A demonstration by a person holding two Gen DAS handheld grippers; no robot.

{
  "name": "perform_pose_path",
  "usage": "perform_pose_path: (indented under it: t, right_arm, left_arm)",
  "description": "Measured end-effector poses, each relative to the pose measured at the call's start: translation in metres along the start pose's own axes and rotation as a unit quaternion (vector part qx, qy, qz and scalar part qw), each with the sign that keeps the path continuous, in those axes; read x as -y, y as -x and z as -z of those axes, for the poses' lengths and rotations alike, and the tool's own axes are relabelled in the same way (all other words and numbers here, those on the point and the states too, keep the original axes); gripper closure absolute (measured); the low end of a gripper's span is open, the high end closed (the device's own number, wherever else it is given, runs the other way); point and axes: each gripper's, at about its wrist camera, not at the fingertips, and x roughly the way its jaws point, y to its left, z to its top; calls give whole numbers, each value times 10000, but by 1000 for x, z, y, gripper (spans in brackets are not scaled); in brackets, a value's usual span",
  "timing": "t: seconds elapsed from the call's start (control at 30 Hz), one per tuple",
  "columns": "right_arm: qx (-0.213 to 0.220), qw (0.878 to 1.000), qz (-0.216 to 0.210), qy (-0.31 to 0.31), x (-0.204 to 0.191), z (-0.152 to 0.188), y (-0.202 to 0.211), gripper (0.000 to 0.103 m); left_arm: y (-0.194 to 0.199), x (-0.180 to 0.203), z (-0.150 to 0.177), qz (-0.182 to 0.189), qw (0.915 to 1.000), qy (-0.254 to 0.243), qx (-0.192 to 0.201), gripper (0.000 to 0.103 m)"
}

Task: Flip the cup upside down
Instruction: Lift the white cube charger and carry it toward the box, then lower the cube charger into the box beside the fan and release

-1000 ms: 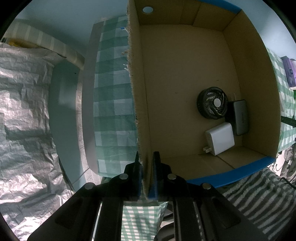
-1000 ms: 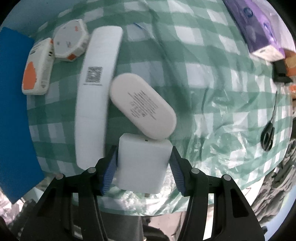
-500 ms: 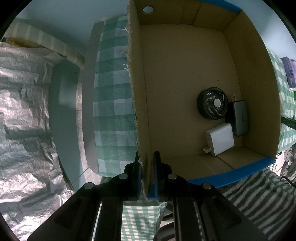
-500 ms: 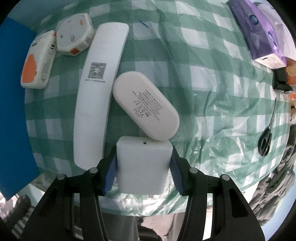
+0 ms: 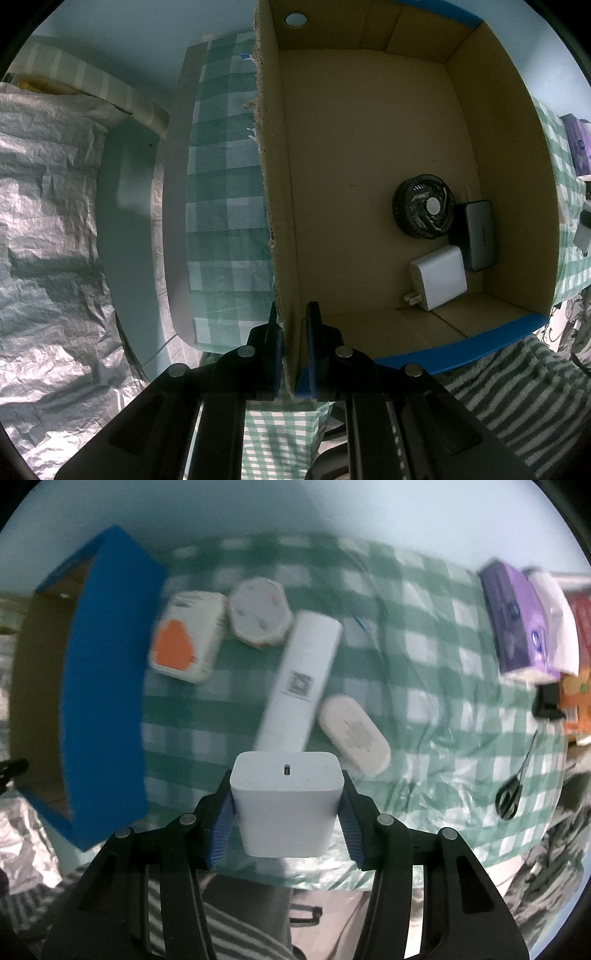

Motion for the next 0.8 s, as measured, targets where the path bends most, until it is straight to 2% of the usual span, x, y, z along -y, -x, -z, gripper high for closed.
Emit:
perform_pose_path:
  t: [0.27,0.47,0.8]
  right_arm:
    - [226,9975,-244,626,-40,-23,32,52]
    - [305,9910,-579,1168,-92,-32,46,52]
    - [252,9699,-568,2356,-182,-38,32,52]
  left_arm:
    - [0,1,0,3,10000,0,4,93]
    - [-1,2,-1,15,10000,15,7,93]
    - [-2,3,-2,-2,10000,7,11,93]
